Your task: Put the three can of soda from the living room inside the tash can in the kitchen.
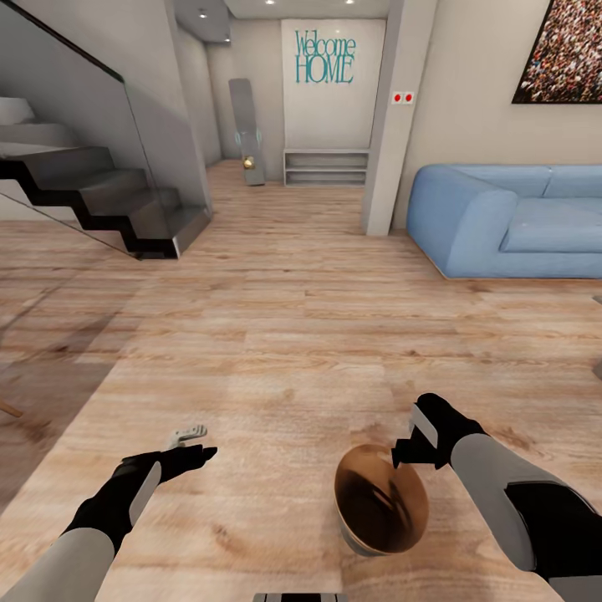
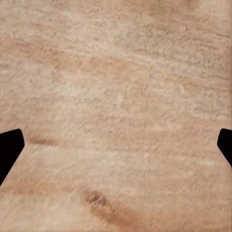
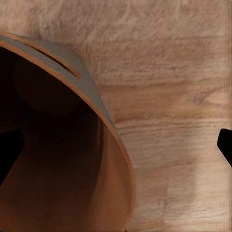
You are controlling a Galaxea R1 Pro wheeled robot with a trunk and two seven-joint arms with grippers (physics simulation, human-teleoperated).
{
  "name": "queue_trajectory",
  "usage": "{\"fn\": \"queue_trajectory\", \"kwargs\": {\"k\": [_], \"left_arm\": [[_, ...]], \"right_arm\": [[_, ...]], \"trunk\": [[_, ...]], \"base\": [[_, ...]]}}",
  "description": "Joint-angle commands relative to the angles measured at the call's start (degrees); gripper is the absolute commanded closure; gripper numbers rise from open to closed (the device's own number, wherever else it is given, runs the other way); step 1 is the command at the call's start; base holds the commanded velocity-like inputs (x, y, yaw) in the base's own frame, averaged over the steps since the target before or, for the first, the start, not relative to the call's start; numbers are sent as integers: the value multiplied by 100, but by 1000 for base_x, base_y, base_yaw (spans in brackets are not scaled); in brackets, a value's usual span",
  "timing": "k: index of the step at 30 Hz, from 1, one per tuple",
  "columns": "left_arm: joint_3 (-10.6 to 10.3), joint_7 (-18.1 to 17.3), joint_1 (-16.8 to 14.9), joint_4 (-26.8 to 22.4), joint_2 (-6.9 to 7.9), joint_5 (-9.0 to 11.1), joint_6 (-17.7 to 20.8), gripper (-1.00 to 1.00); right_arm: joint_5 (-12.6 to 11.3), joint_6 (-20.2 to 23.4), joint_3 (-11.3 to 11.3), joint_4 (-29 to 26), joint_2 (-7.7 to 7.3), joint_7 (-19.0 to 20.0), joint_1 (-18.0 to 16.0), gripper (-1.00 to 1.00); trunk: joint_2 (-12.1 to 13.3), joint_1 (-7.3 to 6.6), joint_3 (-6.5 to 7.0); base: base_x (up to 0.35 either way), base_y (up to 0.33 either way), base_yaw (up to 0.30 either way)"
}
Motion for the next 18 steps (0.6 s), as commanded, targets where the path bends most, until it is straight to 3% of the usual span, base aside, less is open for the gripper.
{"fn": "queue_trajectory", "kwargs": {"k": [1,9,18], "left_arm": [[0,0,0,0,0,0,0,-100],[1,6,0,2,-5,2,-8,-100],[0,15,0,52,-23,1,0,-100]], "right_arm": [[0,0,0,0,0,0,0,-100],[4,-31,1,4,-1,0,2,-100],[5,-109,1,17,0,0,5,-100]], "trunk": [[0,0,0],[0,0,0],[-12,23,-199]], "base": [[31,-19,0],[8,-5,0],[0,0,0]]}}
